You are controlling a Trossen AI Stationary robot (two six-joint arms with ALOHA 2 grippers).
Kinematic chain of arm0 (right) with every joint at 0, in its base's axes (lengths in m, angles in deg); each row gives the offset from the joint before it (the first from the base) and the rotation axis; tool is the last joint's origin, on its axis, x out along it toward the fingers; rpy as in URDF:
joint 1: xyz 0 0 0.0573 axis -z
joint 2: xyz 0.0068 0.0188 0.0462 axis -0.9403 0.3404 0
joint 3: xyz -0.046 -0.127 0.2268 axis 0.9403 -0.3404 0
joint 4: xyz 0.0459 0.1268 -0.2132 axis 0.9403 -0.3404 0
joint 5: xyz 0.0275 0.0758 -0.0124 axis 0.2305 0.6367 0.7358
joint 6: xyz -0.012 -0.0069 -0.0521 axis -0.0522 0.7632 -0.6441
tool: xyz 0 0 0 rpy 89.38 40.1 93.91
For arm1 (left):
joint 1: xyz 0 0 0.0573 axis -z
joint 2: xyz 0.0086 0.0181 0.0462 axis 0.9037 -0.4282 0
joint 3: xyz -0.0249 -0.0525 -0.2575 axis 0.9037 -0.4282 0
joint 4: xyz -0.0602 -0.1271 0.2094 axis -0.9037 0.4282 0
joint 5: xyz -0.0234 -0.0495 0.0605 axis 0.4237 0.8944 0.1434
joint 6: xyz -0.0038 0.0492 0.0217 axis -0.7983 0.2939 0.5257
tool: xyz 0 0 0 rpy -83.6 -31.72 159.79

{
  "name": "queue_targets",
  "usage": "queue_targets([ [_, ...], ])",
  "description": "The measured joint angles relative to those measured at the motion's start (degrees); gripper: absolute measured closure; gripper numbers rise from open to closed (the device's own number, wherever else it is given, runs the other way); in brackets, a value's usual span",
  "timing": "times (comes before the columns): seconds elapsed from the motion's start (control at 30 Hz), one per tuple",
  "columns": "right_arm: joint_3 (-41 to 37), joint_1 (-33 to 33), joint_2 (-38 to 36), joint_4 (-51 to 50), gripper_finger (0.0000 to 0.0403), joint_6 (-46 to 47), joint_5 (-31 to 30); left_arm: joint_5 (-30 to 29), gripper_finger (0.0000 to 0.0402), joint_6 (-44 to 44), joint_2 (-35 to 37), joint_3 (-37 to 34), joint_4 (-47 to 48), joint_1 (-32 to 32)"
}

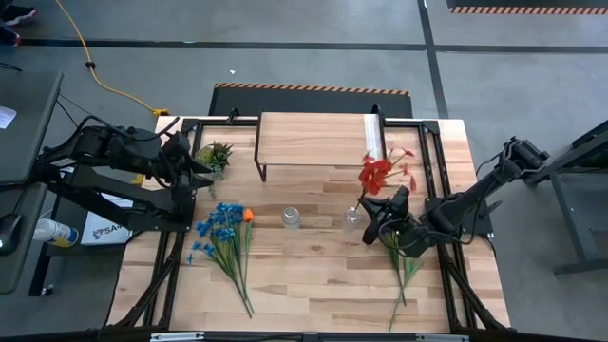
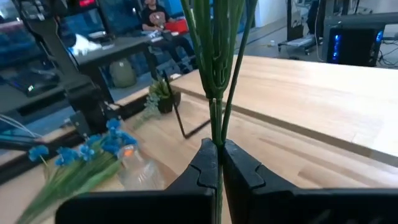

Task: Pick and place flowers into a vace then onto a shelf
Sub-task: Put the orange flowers into the right transparent flower vase

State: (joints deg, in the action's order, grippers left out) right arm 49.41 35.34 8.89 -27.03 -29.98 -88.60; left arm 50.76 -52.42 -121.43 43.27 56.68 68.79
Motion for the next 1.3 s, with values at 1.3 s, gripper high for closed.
queue_targets([
  [1.3, 0.0, 0.3, 4.9, -4.6, 0.0403, 9.2, 4.6, 0.1, 0.0149, 0.2, 0.0, 0.0, 0.1, 0.0],
])
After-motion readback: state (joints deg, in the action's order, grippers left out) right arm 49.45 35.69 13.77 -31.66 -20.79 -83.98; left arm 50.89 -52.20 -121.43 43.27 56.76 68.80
